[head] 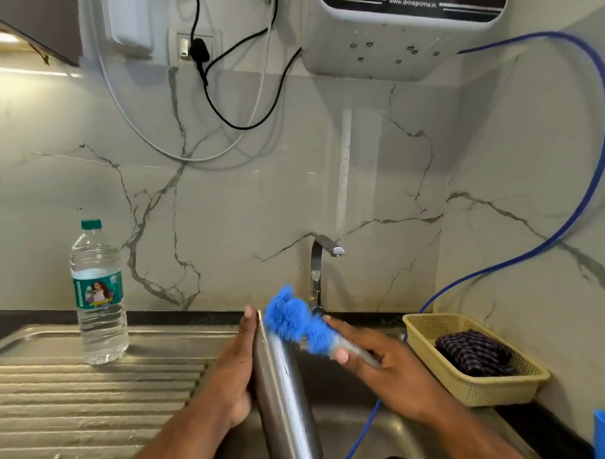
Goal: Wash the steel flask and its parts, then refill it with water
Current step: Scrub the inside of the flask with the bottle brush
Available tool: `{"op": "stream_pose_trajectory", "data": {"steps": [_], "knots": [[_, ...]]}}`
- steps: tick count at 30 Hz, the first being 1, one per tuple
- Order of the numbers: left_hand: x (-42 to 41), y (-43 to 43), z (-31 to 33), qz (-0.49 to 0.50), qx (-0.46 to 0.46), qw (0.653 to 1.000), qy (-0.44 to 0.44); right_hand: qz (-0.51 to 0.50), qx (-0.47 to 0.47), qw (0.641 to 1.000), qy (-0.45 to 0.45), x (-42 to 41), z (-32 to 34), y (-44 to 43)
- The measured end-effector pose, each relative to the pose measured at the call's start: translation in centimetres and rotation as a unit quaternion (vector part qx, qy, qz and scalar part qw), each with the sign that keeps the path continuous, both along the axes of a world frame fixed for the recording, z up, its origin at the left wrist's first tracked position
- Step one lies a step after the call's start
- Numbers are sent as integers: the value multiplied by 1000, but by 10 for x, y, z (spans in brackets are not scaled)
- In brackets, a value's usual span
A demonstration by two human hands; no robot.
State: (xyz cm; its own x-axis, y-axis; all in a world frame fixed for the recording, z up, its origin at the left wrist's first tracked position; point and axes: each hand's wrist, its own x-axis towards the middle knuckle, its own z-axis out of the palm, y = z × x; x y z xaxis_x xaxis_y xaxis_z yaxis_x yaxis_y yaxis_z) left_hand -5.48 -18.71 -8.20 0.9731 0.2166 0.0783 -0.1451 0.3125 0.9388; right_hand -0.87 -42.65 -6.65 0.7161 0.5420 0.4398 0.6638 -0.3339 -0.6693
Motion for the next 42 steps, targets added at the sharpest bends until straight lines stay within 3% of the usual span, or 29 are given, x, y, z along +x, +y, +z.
{"op": "stream_pose_trajectory", "data": {"steps": [4, 9, 12, 16, 19, 22, 24, 28, 33, 35, 40, 42], "knots": [[2, 7, 0, 1, -84, 996, 41, 25, -49, 998, -17, -1, -2, 0], [5, 9, 0, -6, -122, 991, 57, -88, -25, 994, -63, 5, -9, 8], [7, 12, 0, 0, -167, 985, 43, -31, -25, 999, 0, 3, -7, 2], [6, 21, 1, 33, -202, 978, 37, 49, -140, 987, 59, 6, 5, -17], [5, 23, -3, 31, -156, 986, 56, 72, -171, 980, 67, 2, 9, -21], [1, 7, -4, -12, -30, 997, 76, 17, -80, 997, 14, 0, 2, -3], [4, -2, -7, -15, 7, 997, 80, -43, -50, 997, -45, 1, -5, 11], [11, 8, -8, -17, -38, 998, 54, -88, -6, 993, -84, -6, -4, 27], [14, 23, -11, 12, -131, 989, 70, 112, -145, 983, 17, -7, 6, -4], [16, 28, -14, 7, -126, 990, 62, 132, -175, 974, 49, -8, 9, -6], [16, 14, -16, -26, -31, 998, 52, -29, -17, 999, -39, -7, -2, 25], [16, 12, -18, -24, -18, 998, 49, -14, -8, 999, -34, -8, -3, 26]]}}
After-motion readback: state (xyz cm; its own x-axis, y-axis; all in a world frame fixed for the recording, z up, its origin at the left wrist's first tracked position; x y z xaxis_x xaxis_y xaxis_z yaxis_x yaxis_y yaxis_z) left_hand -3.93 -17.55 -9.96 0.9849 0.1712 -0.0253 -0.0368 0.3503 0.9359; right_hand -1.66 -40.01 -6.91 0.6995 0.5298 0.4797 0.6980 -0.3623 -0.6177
